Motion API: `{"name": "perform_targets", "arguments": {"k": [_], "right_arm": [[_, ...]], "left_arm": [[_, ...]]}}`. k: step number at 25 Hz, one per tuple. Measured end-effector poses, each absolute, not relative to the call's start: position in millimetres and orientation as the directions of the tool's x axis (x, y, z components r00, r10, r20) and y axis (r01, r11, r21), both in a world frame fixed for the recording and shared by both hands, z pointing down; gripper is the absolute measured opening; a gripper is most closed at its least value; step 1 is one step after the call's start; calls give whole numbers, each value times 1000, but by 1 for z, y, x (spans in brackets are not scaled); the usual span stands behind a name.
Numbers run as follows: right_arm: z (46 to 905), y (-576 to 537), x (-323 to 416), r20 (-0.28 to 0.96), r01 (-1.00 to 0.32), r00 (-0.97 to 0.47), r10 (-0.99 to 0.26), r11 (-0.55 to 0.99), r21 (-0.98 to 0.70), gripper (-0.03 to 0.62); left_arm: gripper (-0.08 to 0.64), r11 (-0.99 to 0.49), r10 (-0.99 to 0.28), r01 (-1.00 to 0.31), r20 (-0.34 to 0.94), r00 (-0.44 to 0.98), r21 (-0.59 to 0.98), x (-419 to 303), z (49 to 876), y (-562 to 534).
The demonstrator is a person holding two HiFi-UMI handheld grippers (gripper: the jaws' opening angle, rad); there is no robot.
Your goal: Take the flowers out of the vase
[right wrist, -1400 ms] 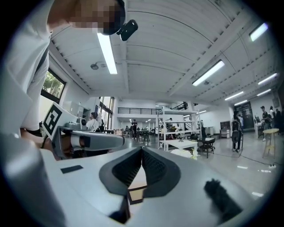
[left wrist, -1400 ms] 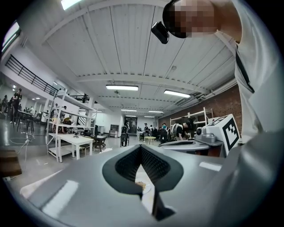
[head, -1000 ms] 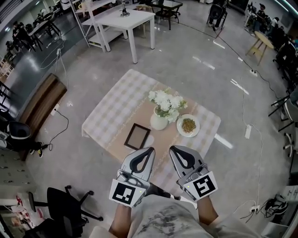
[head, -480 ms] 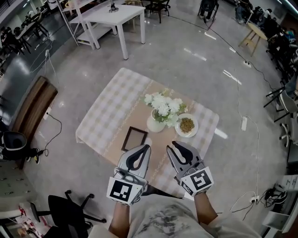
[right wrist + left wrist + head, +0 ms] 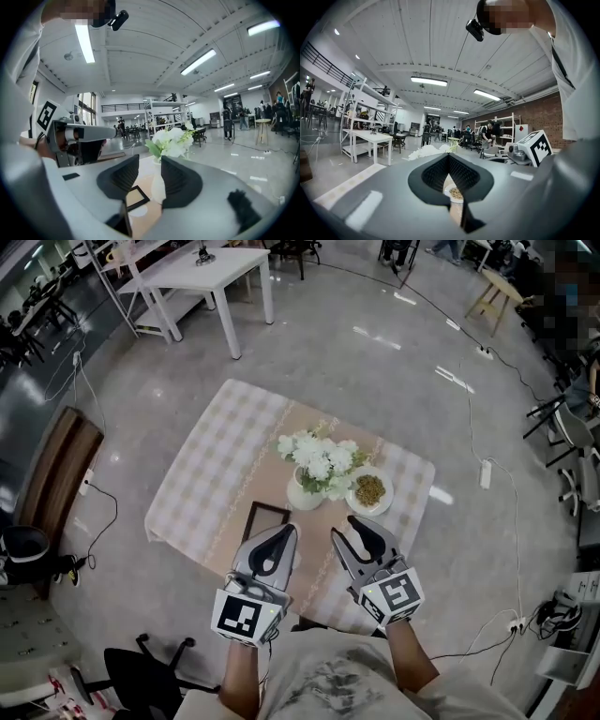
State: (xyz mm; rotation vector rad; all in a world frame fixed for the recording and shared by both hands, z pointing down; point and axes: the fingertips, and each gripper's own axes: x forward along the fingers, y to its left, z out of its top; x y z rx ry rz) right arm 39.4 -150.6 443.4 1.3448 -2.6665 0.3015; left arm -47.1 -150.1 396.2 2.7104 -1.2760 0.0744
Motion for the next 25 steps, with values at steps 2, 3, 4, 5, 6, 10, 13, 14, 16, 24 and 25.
{"name": "perform_targets", "arguments": {"k": [2, 3, 4, 5, 6, 10, 13, 14, 16, 24, 25], "right_arm": [[449, -155, 43, 217, -812, -583, -783, 569, -127, 164], [452, -157, 44, 220, -814, -580, -784, 565, -134, 171], [455, -159, 45, 223, -815, -580, -784, 562, -141, 176], [459, -161, 45, 226, -814, -580, -782, 561, -148, 181], [462, -163, 45, 230, -813, -582, -780, 561, -154, 189], [476, -174, 45, 239, -810, -586, -774, 558, -180, 215], [483, -183, 46, 233, -809, -588, -775, 556, -191, 233], [485, -186, 46, 229, -808, -588, -776, 557, -190, 236], [487, -191, 47, 218, -806, -592, -776, 563, -184, 242], [496, -201, 46, 200, -795, -606, -770, 582, -169, 268], [496, -203, 46, 198, -796, -605, -771, 581, -168, 275]], "left_arm": [[9, -629, -763, -770, 109, 638, 106, -46, 396, -152], [9, -628, -763, -771, 113, 636, 105, -46, 397, -153], [9, -625, -764, -773, 119, 634, 107, -46, 397, -153], [9, -621, -766, -776, 127, 631, 110, -45, 398, -153], [9, -616, -768, -780, 133, 626, 111, -45, 398, -153], [9, -597, -786, -797, 131, 604, 97, -46, 402, -155], [9, -581, -791, -807, 156, 591, 111, -45, 408, -156], [9, -577, -792, -809, 162, 588, 116, -44, 410, -157], [9, -573, -794, -811, 164, 585, 114, -43, 412, -159], [9, -561, -788, -817, 215, 577, 133, -36, 422, -163], [9, -563, -784, -814, 220, 581, 144, -34, 423, -163]]}}
